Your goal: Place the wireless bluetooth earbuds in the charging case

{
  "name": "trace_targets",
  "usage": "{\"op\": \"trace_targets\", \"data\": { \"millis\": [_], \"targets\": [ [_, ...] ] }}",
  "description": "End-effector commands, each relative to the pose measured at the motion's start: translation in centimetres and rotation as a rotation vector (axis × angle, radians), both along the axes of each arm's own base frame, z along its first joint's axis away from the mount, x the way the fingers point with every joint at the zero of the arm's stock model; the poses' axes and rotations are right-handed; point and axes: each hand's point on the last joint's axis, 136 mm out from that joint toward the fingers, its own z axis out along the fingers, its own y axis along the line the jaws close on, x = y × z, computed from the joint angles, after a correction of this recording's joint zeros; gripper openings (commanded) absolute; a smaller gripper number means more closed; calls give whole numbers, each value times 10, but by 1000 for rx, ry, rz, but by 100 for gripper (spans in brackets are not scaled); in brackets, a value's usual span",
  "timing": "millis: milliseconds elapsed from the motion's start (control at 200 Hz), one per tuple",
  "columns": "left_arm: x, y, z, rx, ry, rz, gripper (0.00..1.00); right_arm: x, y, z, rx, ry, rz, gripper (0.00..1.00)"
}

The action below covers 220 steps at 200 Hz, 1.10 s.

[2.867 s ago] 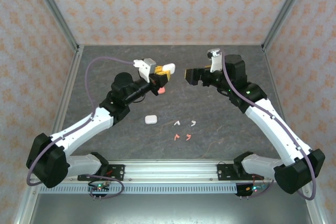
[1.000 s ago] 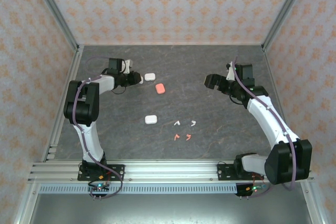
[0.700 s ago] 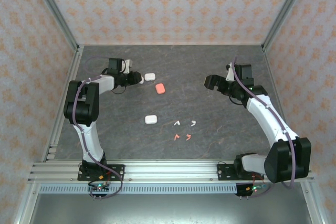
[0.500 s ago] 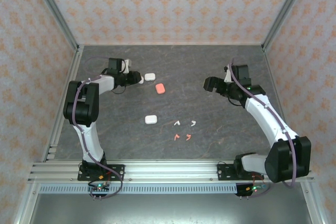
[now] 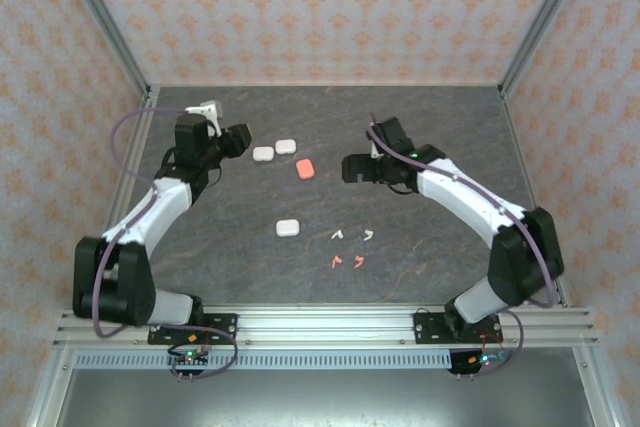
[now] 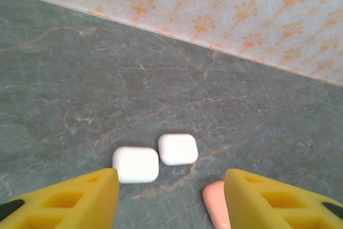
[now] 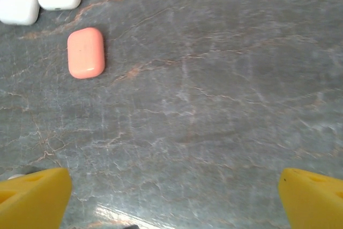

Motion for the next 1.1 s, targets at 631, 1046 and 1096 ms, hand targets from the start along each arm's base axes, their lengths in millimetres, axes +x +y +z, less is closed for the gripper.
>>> {"op": "trace_targets", "data": {
  "millis": [631, 1046, 1096],
  "targets": [
    [-92, 27, 91, -81, -229, 152, 92, 52, 118, -83, -203, 68, 151, 90],
    [-99, 27, 88, -45, -219, 138, 96, 67, 138, -109, -203, 117, 164, 76],
    [-99, 27, 87, -45, -216, 136, 96, 66, 139, -111, -204, 120, 166, 73]
  ]
}}
